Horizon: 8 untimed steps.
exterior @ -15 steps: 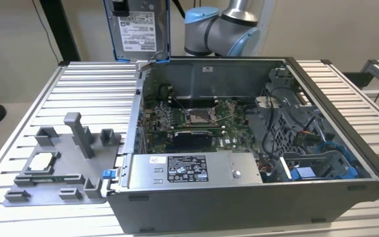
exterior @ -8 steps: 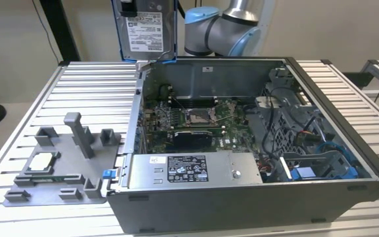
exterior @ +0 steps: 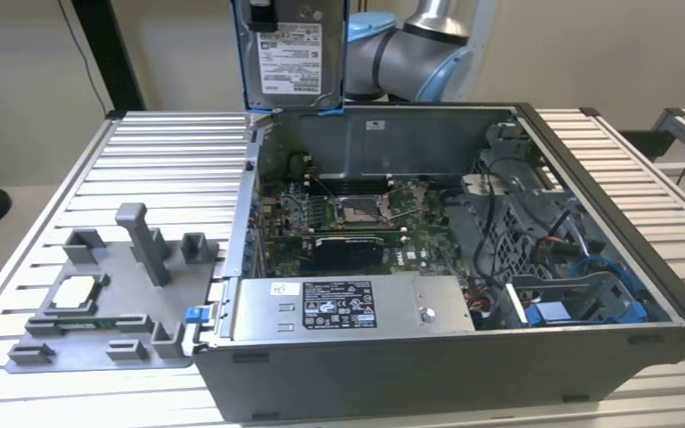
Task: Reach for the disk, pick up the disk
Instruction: 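Pick up the disk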
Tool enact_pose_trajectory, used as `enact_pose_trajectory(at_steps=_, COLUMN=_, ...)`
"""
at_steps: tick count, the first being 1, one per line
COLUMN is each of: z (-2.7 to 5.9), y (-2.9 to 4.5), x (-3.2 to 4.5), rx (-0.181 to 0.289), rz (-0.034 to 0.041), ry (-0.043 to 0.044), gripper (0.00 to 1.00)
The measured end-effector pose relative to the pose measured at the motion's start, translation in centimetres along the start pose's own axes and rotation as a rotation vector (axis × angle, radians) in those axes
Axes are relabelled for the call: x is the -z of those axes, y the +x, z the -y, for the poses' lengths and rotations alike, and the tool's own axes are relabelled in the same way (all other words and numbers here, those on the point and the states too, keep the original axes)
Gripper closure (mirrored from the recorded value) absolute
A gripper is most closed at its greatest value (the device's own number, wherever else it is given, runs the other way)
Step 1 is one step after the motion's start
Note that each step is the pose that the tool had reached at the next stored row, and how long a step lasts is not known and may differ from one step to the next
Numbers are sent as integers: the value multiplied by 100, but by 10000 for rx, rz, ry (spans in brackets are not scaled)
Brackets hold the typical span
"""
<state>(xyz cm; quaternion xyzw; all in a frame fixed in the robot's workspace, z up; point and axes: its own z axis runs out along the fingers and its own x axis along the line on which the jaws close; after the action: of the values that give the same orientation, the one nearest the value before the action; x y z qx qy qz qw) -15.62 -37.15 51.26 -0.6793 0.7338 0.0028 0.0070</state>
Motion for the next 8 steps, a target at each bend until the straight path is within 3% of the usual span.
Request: enact_pose_trajectory(at_steps=8, z=303, y=-23, x=-7, rx=0, rz=-1, ry=0, gripper=100)
